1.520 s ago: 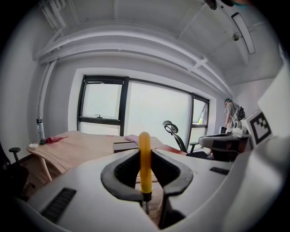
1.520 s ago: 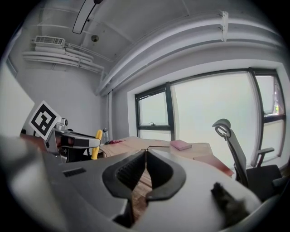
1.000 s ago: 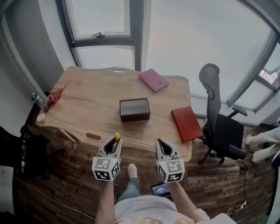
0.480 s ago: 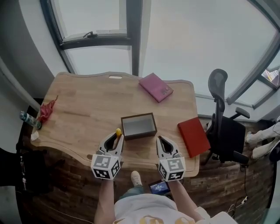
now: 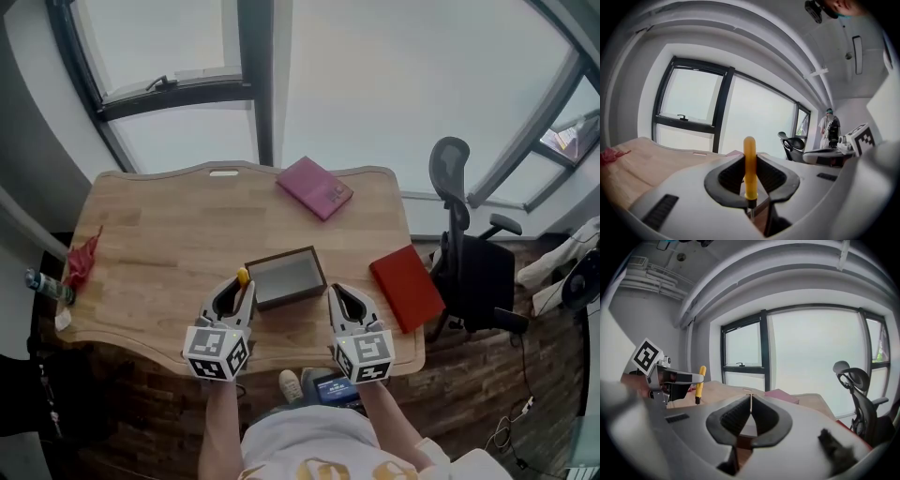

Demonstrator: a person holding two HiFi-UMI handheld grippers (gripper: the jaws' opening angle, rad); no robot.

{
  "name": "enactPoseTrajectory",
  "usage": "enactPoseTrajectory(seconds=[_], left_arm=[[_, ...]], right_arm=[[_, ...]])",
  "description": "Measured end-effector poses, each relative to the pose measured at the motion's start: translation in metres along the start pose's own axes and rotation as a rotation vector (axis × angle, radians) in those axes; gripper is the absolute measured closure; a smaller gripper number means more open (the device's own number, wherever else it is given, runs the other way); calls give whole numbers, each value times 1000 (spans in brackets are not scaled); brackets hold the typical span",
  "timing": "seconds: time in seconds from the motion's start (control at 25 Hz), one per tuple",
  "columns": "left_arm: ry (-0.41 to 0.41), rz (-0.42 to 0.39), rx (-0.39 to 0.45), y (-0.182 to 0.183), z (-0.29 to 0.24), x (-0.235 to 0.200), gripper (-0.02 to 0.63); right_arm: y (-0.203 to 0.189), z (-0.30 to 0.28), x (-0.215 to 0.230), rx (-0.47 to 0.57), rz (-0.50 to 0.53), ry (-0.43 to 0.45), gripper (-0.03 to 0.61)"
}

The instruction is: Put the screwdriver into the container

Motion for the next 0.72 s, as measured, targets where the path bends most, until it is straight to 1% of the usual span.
enactPoseTrajectory(seconds=[0.28,0.44,0.72], left_arm=[[-4,-17,5,3,-5,-5,535],[-6,-1,4,6,-7,-10,535],[-24,18,-23,-9,-24,-8,535]], right_arm=[[-5,-9,2,8,-21,-4,546],[-3,-16,1,1,-29,-2,546],[-15,-11,11,-22,-36,-21,546]])
Point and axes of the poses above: the fingertips, and each gripper's own axes: z backward along the fingers, x to its right, y out of its top, the point moved 2 cm from there along z, backward along the fingers, and after that the axes turned 7 degrees about y, right-handed, at the moved point
